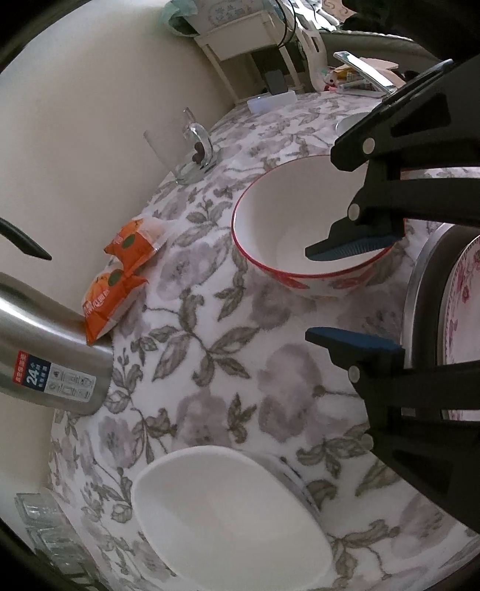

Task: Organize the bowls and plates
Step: 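Grasp the strawberry bowl rim with the right gripper while the left gripper grasps it too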

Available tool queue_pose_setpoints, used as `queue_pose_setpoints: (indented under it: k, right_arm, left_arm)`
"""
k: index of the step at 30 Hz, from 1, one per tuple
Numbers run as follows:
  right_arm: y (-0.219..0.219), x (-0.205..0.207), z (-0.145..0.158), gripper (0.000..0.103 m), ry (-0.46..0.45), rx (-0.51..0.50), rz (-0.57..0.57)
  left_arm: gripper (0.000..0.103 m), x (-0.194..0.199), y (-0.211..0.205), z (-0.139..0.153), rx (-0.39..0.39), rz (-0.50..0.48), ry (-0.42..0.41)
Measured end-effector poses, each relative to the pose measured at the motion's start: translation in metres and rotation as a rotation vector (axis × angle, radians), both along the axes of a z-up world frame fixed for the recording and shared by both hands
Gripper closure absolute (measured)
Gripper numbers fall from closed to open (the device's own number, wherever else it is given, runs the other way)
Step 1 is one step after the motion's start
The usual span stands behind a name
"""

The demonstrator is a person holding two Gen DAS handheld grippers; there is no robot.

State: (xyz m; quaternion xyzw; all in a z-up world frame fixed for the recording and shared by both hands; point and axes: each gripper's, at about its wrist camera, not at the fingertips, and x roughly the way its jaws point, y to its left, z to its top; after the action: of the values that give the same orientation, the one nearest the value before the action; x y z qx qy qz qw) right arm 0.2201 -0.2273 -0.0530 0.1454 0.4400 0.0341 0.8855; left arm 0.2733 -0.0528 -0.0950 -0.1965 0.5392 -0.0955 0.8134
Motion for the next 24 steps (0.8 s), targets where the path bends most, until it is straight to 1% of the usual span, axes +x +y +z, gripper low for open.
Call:
queue_pose_setpoints:
  k: [1,4,8,9,10,11,15,16,19,21,24]
  right_arm:
    - [0.000,0.000,-0.002,0.076,0.004,0.001,-0.001]
    - [-0.001,0.001,-0.006,0.082,0.015,0.017,-0.002]
    - [0.001,0.003,-0.009,0.085,0.020,0.019,0.005]
    - [0.001,0.004,-0.011,0.086,0.022,0.024,0.007]
    - [0.001,0.004,-0.012,0.088,0.025,0.030,0.010]
    - [0.002,0.005,-0.014,0.089,0.026,0.032,0.011]
    - [0.006,0.007,-0.016,0.090,0.027,0.032,0.027]
    - [0.006,0.006,-0.016,0.092,0.029,0.033,0.025]
    - [0.005,0.008,-0.022,0.096,0.043,0.056,0.021]
    - [0.005,0.009,-0.024,0.097,0.044,0.068,0.023]
    - [0.009,0.009,-0.024,0.097,0.039,0.059,0.034]
  left_arm:
    - [0.064,0.000,0.000,0.001,0.004,-0.003,-0.004]
    - [0.065,-0.001,0.001,0.002,-0.004,-0.002,-0.019]
    - [0.065,0.000,0.001,-0.001,-0.010,-0.004,-0.023]
    - [0.066,0.000,0.001,-0.003,-0.010,-0.005,-0.021]
    - [0.070,0.000,0.001,-0.003,-0.014,-0.010,-0.021]
    - [0.071,0.001,0.000,-0.003,-0.017,-0.016,-0.022]
    - [0.072,0.002,-0.012,0.001,0.002,-0.055,-0.049]
    - [0.076,0.002,-0.015,0.000,0.009,-0.066,-0.049]
    - [0.079,0.004,-0.019,-0.004,0.025,-0.072,-0.046]
    - [0.079,0.006,-0.018,-0.006,0.022,-0.073,-0.039]
    - [0.084,0.005,-0.019,-0.006,0.037,-0.076,-0.048]
